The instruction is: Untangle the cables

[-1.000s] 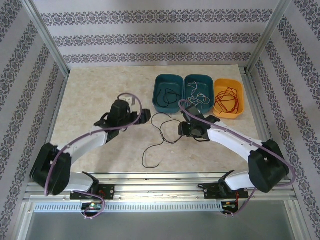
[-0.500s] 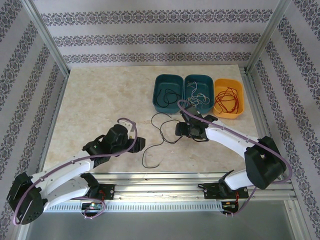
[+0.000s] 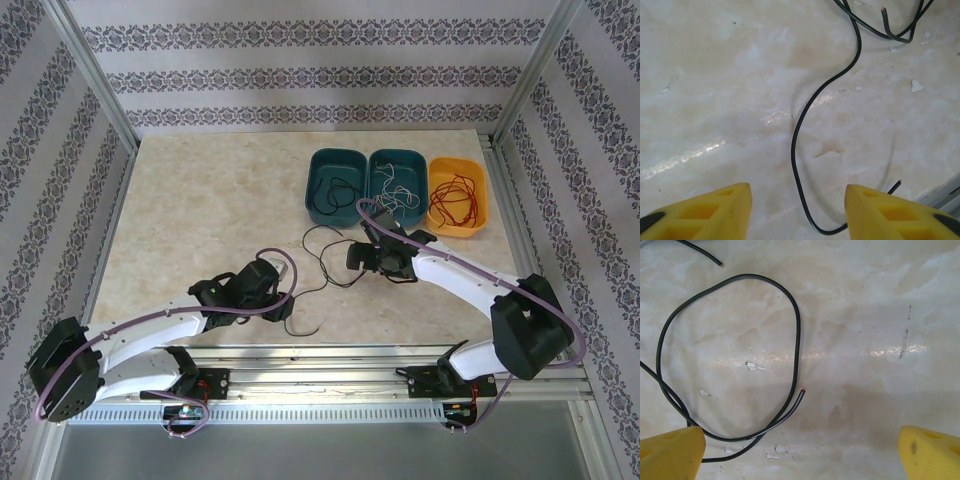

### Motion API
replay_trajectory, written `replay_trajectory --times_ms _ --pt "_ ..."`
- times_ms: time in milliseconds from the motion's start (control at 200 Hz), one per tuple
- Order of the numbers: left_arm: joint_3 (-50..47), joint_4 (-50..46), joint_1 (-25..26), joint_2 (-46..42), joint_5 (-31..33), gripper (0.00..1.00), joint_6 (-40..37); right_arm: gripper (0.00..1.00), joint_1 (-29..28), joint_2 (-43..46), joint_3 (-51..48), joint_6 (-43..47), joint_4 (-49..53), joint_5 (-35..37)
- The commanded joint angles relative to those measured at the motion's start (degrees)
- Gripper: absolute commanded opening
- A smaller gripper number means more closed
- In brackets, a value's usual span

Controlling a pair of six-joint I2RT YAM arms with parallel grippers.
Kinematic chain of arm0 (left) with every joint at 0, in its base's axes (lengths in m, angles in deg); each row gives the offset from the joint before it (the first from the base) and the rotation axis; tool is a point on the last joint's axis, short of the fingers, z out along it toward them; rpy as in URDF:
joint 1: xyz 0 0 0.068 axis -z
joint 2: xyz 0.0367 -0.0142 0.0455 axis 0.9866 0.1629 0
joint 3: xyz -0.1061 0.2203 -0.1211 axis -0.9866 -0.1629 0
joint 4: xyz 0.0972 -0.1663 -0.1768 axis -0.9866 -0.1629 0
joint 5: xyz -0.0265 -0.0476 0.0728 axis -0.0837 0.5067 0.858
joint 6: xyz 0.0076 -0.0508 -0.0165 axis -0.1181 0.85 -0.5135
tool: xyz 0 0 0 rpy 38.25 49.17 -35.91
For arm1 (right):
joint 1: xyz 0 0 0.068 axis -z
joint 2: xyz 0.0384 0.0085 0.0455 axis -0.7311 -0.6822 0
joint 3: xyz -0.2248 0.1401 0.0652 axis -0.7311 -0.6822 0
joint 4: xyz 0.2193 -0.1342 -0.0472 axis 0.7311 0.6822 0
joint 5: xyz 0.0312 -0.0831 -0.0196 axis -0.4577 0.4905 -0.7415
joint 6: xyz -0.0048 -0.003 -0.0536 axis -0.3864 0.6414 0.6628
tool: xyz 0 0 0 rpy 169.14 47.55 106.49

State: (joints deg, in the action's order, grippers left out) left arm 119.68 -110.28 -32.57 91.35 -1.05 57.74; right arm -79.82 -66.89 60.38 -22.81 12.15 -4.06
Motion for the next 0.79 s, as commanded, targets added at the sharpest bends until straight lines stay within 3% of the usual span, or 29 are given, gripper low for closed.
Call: replay_trajectory --times_ms 0,260,790 --pt "1.47 -0.87 0.99 1.85 0.43 0.46 -1.46 0.98 0.58 1.29 -0.74 -0.46 -0.39 0.50" --pt "2.81 5.04 1.08 9.97 -0.94 0.41 -4.67 0.98 0.67 1.60 -0.82 -0.62 -0.21 0.94" --pt "11.17 -1.38 1.07 23.35 -2.28 0.38 -12.35 0.98 1.62 2.44 -0.87 -0.38 -0.08 1.00"
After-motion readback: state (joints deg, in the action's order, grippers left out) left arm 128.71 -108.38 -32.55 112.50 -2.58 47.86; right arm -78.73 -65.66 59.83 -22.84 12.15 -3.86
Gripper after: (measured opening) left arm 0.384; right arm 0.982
